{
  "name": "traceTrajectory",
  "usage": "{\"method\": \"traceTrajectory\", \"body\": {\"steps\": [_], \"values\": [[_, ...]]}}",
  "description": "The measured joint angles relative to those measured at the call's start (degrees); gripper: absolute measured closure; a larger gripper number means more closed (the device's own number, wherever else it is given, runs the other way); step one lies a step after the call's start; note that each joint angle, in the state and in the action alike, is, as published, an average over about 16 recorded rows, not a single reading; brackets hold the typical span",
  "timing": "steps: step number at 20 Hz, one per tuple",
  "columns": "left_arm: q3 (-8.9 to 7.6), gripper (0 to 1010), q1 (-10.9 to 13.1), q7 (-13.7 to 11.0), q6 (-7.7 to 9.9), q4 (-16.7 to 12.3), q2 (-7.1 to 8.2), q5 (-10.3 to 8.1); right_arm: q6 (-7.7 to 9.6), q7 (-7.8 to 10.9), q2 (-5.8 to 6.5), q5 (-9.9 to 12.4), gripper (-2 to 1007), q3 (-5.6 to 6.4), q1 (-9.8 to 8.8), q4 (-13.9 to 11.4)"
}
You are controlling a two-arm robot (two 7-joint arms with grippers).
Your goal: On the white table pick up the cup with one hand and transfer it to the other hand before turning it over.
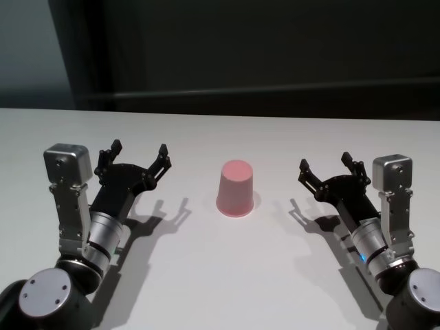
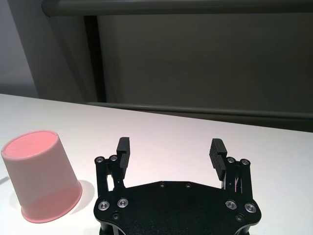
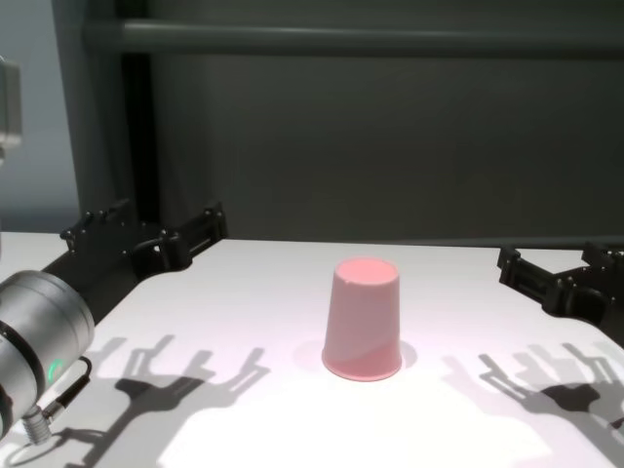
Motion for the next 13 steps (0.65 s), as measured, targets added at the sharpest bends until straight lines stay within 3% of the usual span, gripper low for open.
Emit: {"method": "traceTrajectory", "body": {"steps": [13], "values": [[0.0, 9, 0.0, 0.0, 0.0, 0.0, 0.0, 0.0, 0.18, -0.05, 0.15, -0.02, 5, -0.11, 0.04, 0.0]]}}
